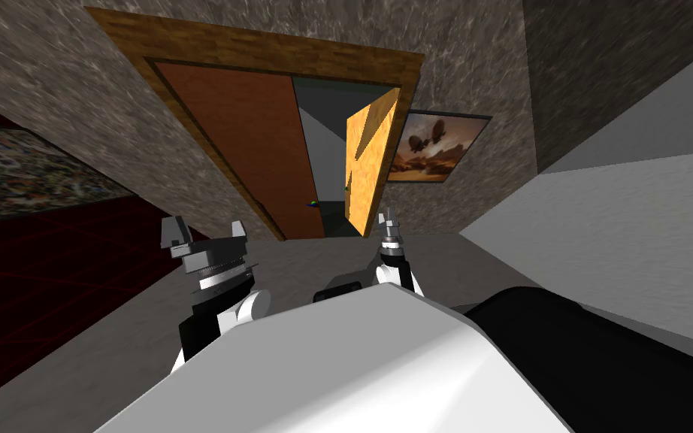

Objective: Push the door open

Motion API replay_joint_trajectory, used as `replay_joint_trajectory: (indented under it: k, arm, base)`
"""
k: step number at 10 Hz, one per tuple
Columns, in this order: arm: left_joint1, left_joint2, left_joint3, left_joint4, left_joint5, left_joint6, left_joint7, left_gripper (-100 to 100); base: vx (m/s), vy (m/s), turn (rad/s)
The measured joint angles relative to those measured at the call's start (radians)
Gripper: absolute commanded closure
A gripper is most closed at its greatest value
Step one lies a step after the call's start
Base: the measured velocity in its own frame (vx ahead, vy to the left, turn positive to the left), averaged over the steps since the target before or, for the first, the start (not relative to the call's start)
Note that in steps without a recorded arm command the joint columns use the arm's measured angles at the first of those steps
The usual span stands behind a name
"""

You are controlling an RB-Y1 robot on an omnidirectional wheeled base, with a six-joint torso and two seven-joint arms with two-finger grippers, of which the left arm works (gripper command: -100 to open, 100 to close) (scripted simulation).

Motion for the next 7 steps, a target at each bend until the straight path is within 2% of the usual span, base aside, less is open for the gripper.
replay_joint_trajectory:
  k: [5, 7]
  arm:
    - [-0.033, 0.026, -0.005, 0.085, -0.005, -0.012, 0.011, -100]
    - [-0.045, 0.030, -0.015, 0.125, -0.012, -0.024, 0.012, -100]
  base:
    - [0.087, 0.005, 0.003]
    - [0.079, 0.012, 0.005]
